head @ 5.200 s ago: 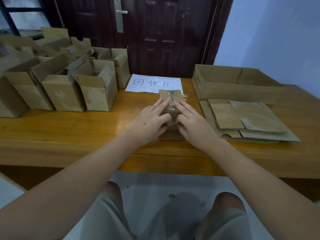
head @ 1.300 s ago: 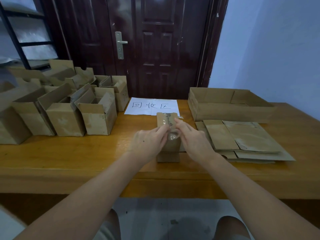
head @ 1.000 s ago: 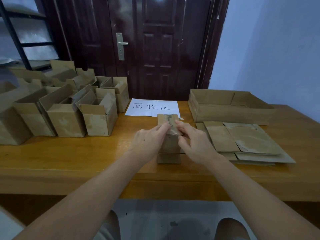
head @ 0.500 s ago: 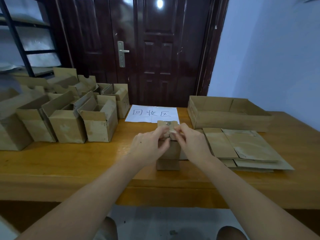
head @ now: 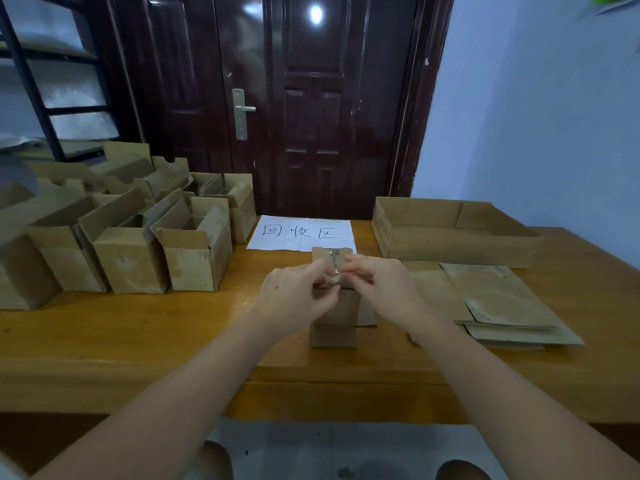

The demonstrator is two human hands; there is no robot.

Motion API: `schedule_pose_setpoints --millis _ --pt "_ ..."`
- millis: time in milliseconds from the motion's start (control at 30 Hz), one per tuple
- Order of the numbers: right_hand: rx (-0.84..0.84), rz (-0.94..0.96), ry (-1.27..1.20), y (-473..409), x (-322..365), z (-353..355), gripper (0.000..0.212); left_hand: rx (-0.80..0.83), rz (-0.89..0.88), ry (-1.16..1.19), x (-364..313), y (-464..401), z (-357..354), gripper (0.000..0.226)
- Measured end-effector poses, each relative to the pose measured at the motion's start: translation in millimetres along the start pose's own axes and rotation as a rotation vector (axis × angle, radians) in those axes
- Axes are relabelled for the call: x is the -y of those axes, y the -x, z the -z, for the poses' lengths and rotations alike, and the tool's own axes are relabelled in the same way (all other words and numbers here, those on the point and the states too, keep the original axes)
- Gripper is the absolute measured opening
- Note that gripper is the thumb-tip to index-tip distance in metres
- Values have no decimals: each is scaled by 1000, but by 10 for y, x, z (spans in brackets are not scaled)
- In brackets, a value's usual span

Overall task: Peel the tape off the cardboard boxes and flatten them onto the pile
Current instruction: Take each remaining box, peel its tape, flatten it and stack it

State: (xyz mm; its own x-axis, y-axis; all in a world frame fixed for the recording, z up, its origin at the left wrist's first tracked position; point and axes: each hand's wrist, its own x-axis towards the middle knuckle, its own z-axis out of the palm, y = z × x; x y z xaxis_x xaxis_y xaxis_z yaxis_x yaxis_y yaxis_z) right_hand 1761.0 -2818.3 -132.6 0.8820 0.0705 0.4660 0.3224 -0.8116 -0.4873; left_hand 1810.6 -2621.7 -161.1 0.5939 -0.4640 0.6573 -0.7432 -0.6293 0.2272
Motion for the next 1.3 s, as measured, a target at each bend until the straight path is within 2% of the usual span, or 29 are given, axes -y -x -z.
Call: schedule_pose_setpoints --millis 133,200,267,333,400,433,533,667,767,867,933,1033,1100,1200,1300 --pt "-103 146 89 37 -45 -62 16 90 65 1 5 -97 76 45" --pt "-108 204 127 50 -61 -102 15 117 67 -59 23 -176 111 35" --pt "-88 187 142 47 -54 -128 18 138 70 -127 25 -220 124 23" --pt "-58 81 72 26 -11 -96 37 131 48 -178 34 -212 89 20" --pt "44 -59 -77 -12 37 -19 60 88 2 -171 62 -172 46 22" --pt "81 -89 -115 -37 31 13 62 62 -14 -150 85 -152 19 23" --pt "118 -23 -1 -84 -3 88 47 -4 -35 -111 73 -126 4 24" --pt "31 176 218 -100 4 32 25 -4 -21 -75 5 -160 44 23" --pt "-29 258 325 -92 -38 -74 20 99 7 -58 26 -214 163 22" --pt "-124 368 343 -48 -60 -161 18 262 -5 -2 15 -306 318 33" --pt "-172 391 336 -22 -42 -185 21 366 4 42 -20 -371 396 35" --pt "-190 384 339 -7 -64 -213 22 437 8 93 -38 -399 391 29" --pt "-171 370 271 2 -56 -203 27 388 30 24 12 -375 355 23" --pt "-90 269 155 -11 34 -119 40 202 -5 -81 101 -266 297 22" --pt "-65 308 255 -88 60 -65 38 83 -129 -119 64 -172 236 21"
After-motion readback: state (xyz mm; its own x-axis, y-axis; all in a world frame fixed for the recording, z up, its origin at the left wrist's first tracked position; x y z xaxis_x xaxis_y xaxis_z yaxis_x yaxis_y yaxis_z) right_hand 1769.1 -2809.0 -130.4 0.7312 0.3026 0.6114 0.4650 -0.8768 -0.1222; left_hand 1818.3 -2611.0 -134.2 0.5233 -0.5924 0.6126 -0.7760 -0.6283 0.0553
